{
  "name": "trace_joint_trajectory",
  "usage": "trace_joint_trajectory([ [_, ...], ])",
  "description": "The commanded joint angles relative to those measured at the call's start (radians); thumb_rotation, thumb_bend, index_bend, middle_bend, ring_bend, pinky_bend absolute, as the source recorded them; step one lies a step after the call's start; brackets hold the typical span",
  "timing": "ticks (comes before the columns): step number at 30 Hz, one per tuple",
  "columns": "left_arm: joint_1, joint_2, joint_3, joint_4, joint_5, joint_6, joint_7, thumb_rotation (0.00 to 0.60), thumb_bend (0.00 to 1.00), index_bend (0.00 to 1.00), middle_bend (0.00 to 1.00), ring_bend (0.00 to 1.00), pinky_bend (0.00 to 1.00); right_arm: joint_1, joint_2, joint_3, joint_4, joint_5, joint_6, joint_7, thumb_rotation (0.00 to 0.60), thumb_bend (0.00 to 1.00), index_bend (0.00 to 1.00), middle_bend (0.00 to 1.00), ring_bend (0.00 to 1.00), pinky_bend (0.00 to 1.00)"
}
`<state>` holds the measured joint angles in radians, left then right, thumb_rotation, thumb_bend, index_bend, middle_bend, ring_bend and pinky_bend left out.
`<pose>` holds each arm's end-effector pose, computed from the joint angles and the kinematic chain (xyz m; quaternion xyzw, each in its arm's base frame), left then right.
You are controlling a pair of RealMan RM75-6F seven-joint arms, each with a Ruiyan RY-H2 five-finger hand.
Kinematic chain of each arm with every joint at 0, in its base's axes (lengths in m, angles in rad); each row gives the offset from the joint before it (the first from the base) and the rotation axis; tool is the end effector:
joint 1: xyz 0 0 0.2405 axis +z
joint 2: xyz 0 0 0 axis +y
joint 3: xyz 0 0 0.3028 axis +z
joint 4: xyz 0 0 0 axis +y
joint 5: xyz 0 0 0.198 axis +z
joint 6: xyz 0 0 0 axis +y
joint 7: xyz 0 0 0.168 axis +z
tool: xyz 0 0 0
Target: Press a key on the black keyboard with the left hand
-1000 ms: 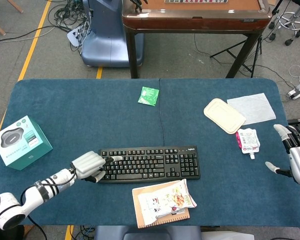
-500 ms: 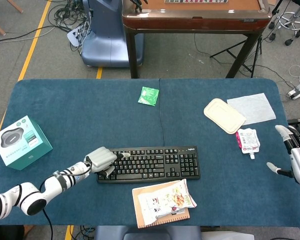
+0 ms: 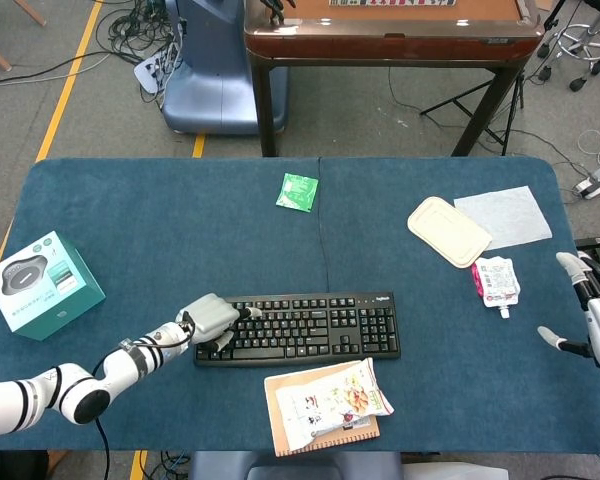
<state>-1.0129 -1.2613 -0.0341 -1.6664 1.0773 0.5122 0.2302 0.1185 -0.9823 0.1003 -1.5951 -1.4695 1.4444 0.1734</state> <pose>-0.1396 0.3830 0.0070 -0.8767 -0.3542 -0.2032 0.2544 -0.3488 -0.2298 0.2471 0.5804 -0.3850 0.4093 0.5894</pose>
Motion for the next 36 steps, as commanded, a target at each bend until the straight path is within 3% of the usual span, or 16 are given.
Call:
trace_joint_trajectory([
  [1,-0.019,-0.015,0.013,0.003,-0.03,0.004,0.022,0.599,0.6,0.13,0.99,1.0,1.0,-0.002,-0.002,-0.001,0.005,0.001,0.0,0.004,0.6,0.11,0.05,0.13,0.08,0.07],
  [36,-0.118,-0.072,0.103,0.025,-0.203,0.047,0.112,0.569,0.6,0.13,0.99,1.0,1.0,-0.011,-0.006,-0.002,0.028,0.004,0.001,0.022,0.6,0.11,0.05,0.13,0.08,0.07],
])
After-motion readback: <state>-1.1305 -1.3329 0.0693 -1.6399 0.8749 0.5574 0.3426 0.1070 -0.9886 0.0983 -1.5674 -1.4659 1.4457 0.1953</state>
